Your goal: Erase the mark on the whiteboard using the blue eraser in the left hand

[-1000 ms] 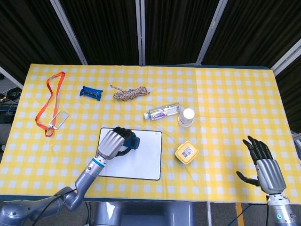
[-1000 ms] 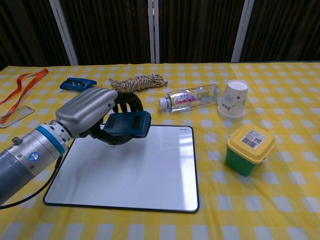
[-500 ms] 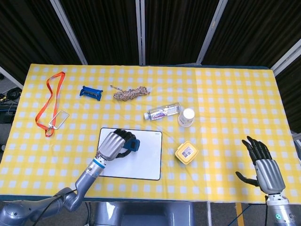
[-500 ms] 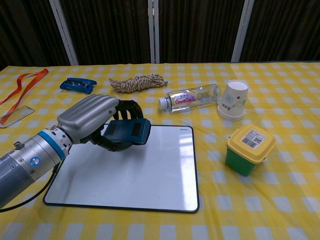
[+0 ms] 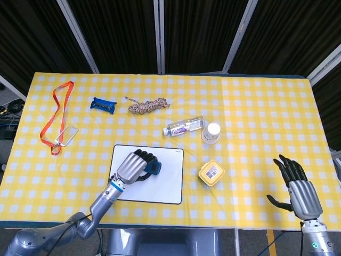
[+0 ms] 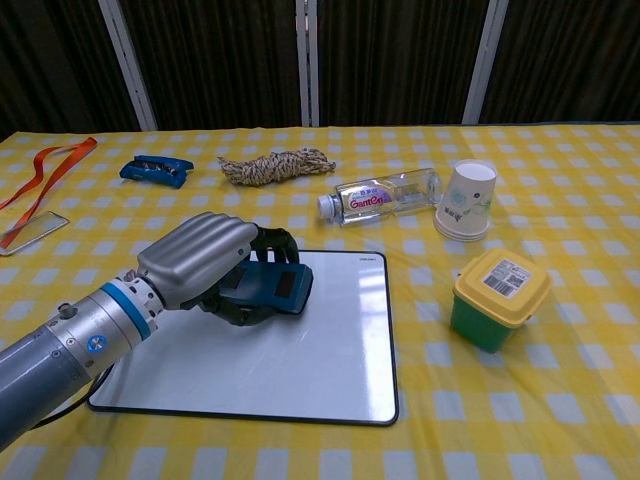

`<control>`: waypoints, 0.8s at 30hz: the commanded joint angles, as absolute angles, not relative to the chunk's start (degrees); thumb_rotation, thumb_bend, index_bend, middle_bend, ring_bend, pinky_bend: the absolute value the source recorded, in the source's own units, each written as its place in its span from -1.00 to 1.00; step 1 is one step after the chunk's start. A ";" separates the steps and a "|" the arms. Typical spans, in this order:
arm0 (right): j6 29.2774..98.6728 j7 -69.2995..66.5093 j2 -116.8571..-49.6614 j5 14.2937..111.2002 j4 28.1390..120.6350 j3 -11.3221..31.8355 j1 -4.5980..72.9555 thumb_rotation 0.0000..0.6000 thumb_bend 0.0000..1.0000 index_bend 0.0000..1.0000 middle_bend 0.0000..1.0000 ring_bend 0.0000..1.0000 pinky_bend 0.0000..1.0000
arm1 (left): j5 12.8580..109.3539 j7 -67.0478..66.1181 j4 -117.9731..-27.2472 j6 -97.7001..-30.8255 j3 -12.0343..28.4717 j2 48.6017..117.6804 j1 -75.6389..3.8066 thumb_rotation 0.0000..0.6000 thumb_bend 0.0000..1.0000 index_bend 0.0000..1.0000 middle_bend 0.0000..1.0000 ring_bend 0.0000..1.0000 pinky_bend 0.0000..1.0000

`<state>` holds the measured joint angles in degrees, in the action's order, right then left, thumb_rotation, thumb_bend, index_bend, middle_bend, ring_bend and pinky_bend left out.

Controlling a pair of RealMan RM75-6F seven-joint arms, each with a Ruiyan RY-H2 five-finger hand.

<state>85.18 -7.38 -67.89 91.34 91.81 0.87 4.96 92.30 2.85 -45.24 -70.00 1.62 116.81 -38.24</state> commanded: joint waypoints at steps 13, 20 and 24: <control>85.33 -6.14 -68.44 91.91 91.82 0.49 4.87 1.00 -0.86 -0.98 -1.00 -1.00 -1.00 | 92.03 7.14 -40.21 -72.51 0.18 113.42 -35.01 1.00 0.23 0.53 0.13 0.05 -0.01; 85.68 -5.93 -68.39 92.04 91.98 0.52 4.77 1.00 -0.86 -0.98 -1.00 -1.00 -1.00 | 91.85 13.85 -43.65 -78.79 1.29 107.91 -32.52 1.00 0.23 0.53 0.13 0.05 -0.01; 85.78 -5.63 -68.45 92.25 92.04 0.41 4.72 1.00 -0.86 -0.98 -1.00 -1.00 -1.00 | 91.35 16.30 -50.17 -82.00 2.72 102.58 -31.39 1.00 0.23 0.53 0.13 0.05 -0.01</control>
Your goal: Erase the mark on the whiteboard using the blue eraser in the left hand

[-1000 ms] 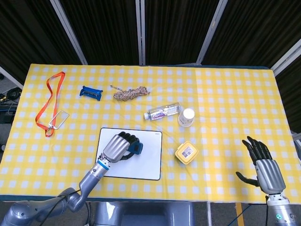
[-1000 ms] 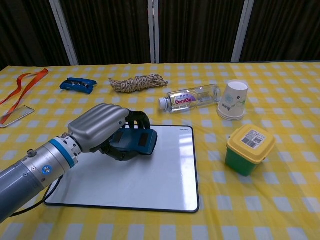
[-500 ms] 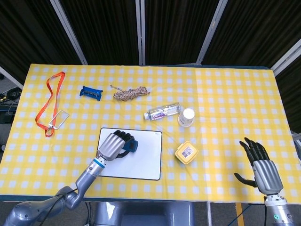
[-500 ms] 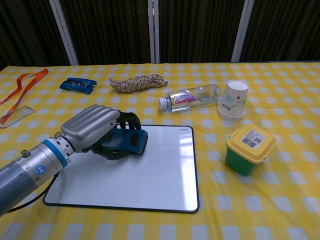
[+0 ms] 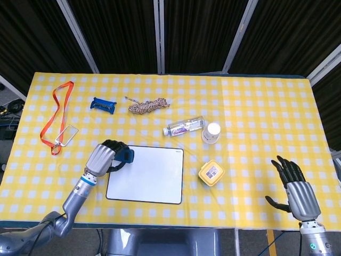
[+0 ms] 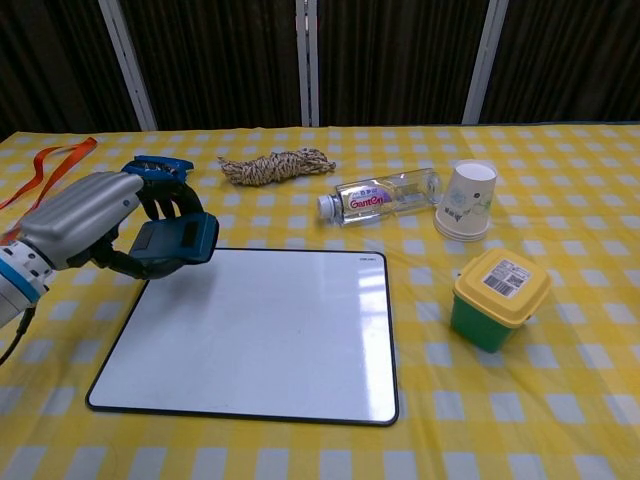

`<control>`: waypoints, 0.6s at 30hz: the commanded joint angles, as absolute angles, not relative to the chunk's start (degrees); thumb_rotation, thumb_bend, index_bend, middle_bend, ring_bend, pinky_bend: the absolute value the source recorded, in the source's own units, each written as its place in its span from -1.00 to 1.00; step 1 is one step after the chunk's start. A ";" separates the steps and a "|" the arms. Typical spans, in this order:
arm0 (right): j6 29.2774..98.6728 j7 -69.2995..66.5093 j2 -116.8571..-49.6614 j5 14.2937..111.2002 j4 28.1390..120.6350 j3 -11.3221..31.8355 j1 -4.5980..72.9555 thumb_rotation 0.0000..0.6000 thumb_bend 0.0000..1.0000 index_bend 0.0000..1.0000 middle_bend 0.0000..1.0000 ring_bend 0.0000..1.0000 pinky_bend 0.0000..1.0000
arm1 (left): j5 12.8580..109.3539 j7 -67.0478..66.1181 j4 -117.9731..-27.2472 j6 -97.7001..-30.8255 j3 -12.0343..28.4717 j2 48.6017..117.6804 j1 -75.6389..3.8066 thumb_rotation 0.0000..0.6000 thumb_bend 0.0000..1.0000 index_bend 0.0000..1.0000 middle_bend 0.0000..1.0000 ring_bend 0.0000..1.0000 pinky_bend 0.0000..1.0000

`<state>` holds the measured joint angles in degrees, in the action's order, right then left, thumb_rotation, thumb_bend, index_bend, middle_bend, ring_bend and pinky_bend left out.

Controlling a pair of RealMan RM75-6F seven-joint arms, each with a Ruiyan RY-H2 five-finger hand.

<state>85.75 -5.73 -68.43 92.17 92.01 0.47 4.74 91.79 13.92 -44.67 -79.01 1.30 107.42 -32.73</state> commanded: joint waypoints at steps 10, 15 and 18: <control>85.78 -4.72 -68.65 92.63 92.19 0.13 4.66 1.00 -0.86 -0.98 -1.00 -1.00 -1.00 | 89.44 7.99 -66.68 -81.40 -0.23 88.40 -25.90 1.00 0.23 0.52 0.12 0.05 -0.03; 85.70 -4.10 -68.90 93.08 92.20 -0.19 4.66 1.00 -0.86 -0.98 -1.00 -1.00 -1.00 | 86.80 6.52 -67.49 -77.85 -2.48 87.25 -23.00 1.00 0.23 0.51 0.11 0.05 -0.03; 85.72 -3.76 -69.09 93.27 92.13 -0.31 4.64 1.00 -0.86 -0.98 -1.00 -1.00 -1.00 | 86.38 6.09 -66.20 -77.03 -2.99 87.94 -22.20 1.00 0.23 0.47 0.06 0.04 -0.06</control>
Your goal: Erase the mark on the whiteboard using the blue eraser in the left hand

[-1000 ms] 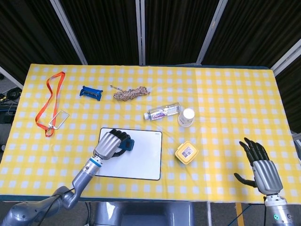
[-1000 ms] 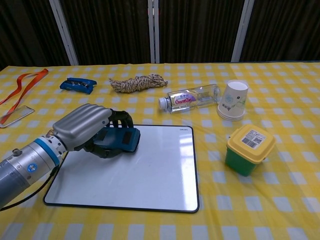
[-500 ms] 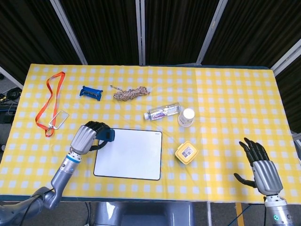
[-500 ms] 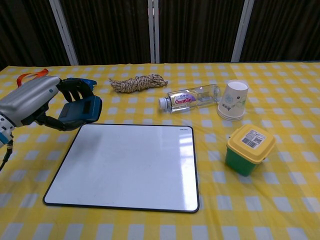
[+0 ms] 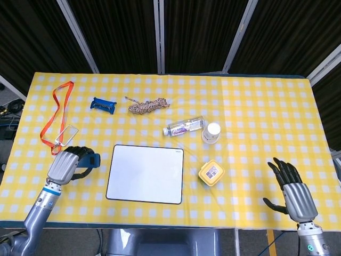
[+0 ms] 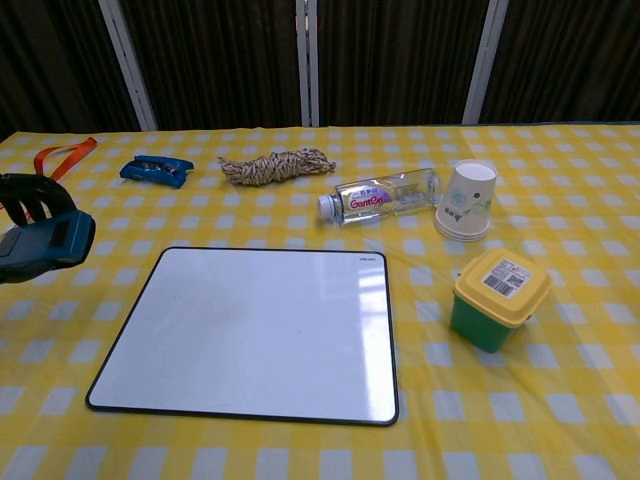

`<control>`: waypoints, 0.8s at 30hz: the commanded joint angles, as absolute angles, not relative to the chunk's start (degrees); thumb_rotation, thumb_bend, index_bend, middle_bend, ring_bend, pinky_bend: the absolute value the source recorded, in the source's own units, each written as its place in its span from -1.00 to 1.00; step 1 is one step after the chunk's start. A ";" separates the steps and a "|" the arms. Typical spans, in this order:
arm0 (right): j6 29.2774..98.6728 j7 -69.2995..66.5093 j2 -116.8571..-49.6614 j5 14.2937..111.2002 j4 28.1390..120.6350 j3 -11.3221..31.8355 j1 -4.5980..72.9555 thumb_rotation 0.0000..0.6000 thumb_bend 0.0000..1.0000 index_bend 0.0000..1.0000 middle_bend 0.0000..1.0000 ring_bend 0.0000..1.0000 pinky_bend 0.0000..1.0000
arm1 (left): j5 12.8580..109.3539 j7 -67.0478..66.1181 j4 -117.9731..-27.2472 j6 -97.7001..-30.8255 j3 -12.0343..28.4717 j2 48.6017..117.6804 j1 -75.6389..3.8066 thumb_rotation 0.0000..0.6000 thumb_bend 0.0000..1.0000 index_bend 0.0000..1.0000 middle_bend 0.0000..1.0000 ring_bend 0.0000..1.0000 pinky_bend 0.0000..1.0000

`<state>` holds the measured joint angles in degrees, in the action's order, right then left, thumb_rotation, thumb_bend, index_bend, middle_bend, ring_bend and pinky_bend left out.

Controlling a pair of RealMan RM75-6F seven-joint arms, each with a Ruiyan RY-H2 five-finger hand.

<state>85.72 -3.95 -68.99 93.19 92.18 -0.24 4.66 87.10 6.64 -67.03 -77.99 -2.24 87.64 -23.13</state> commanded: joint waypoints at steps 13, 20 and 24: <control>85.85 -2.59 -69.85 93.82 91.63 -0.60 4.60 1.00 -0.86 -0.98 -1.00 -1.00 -1.00 | 86.14 5.89 -57.94 -73.21 -2.88 94.44 -21.37 1.00 0.20 0.22 -0.14 -0.14 -0.22; 86.07 -3.04 -69.50 94.31 92.17 -0.90 4.51 1.00 -0.86 -0.98 -1.00 -1.00 -1.00 | 87.41 5.29 -57.54 -73.66 -2.95 95.93 -21.07 1.00 -0.13 -0.55 -0.92 -0.78 -0.71; 86.30 -3.31 -69.37 94.36 92.22 -0.82 4.48 1.00 -0.86 -0.98 -1.00 -1.00 -1.00 | 87.35 5.09 -60.53 -74.18 -2.74 94.35 -20.47 1.00 -0.29 -0.93 -1.00 -1.00 -0.99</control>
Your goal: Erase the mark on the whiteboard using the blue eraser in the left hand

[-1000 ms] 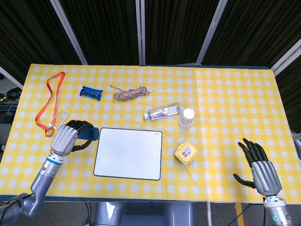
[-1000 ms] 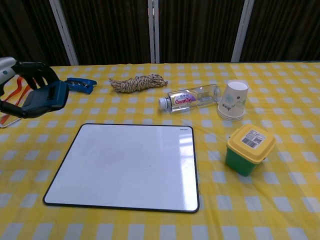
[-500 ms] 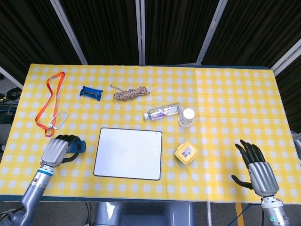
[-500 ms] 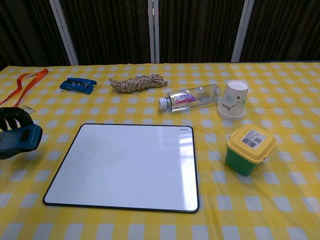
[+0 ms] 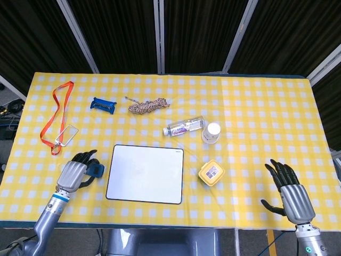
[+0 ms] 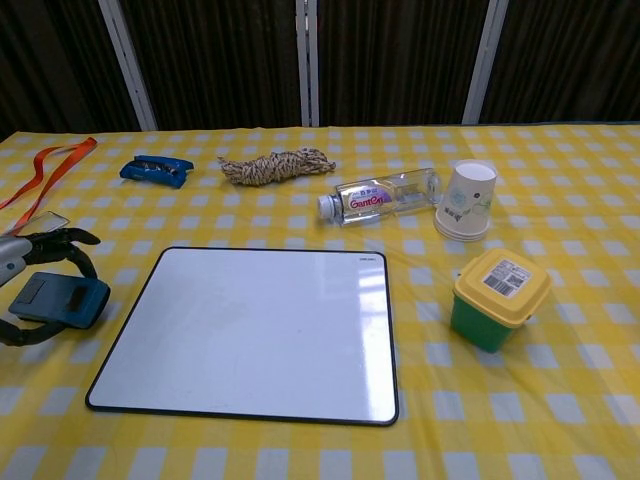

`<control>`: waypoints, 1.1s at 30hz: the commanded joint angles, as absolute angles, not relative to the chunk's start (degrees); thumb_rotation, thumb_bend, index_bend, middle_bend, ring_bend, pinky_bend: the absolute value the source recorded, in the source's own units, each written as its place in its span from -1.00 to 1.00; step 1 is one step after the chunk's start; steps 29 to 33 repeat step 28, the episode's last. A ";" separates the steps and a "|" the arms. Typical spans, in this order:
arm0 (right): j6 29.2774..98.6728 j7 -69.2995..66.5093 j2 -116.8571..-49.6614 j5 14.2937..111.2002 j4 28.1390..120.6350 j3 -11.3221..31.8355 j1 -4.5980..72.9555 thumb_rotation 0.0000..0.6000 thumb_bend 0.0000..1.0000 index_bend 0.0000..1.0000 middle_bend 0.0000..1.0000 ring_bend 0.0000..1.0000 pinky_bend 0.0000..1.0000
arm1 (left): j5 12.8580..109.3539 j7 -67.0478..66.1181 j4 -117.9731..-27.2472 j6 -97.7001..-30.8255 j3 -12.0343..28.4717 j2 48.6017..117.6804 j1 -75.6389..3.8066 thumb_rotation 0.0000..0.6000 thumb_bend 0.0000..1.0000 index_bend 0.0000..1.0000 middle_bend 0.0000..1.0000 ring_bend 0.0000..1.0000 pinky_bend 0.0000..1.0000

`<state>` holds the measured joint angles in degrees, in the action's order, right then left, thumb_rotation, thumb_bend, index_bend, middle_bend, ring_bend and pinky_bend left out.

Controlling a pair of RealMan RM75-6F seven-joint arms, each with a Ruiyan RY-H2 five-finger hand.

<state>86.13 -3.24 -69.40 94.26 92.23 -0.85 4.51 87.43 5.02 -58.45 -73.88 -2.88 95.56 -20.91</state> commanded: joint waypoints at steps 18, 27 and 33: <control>86.95 -3.71 -69.11 95.38 91.94 -0.90 4.57 1.00 -0.86 -0.98 -1.00 -1.00 -1.00 | 88.65 1.98 -79.85 -85.12 -2.09 79.79 -13.80 1.00 -0.51 -1.00 -1.00 -1.00 -1.00; 87.91 -2.83 -69.01 95.98 92.12 -0.82 4.32 1.00 -0.86 -0.98 -1.00 -1.00 -1.00 | 89.29 -3.15 -85.58 -91.39 -3.22 75.67 -8.36 1.00 -0.67 -1.00 -1.00 -1.00 -1.00; 87.92 -2.78 -69.01 95.93 92.18 -0.80 4.31 1.00 -0.86 -0.98 -1.00 -1.00 -1.00 | 89.27 -3.03 -85.68 -91.59 -3.13 75.58 -8.10 1.00 -0.67 -1.00 -1.00 -1.00 -1.00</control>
